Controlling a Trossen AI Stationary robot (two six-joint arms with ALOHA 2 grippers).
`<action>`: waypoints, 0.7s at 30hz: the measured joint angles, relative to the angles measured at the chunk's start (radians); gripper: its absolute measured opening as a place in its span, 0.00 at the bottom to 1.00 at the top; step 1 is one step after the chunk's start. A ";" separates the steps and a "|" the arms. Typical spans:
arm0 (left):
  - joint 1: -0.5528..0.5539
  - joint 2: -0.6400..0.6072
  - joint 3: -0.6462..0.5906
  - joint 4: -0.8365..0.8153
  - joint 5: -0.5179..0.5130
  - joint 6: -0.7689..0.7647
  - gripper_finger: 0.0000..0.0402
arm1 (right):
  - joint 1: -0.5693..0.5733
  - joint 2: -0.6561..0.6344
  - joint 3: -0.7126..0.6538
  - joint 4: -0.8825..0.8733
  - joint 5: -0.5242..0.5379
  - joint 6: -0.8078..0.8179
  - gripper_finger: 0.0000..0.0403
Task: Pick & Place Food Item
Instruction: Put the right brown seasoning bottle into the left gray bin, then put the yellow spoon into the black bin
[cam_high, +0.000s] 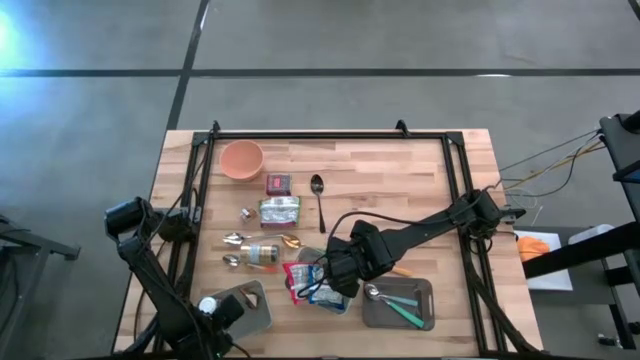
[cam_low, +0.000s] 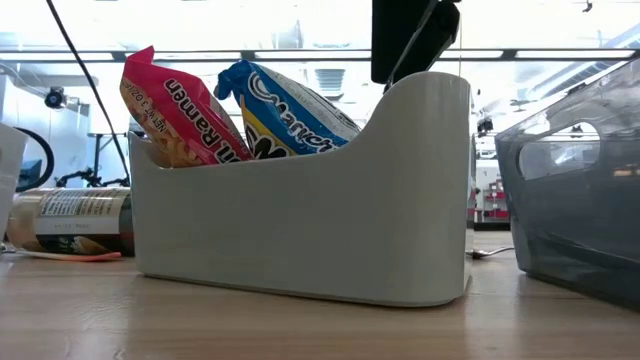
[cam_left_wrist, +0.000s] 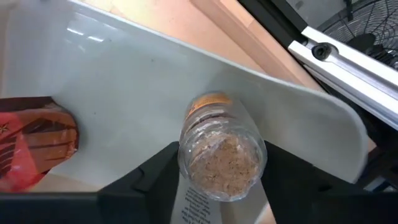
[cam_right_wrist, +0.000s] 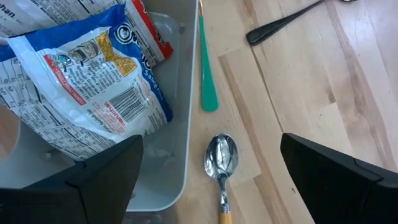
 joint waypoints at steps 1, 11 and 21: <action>0.000 0.000 0.000 0.000 0.000 -0.002 0.56 | 0.000 0.000 0.000 0.000 0.000 0.000 0.94; 0.003 0.000 0.006 -0.015 0.030 -0.083 0.76 | 0.000 0.000 0.000 0.000 0.000 0.011 0.94; 0.009 -0.077 0.090 -0.127 0.028 -0.176 0.80 | -0.005 -0.024 0.047 0.005 0.003 0.193 0.94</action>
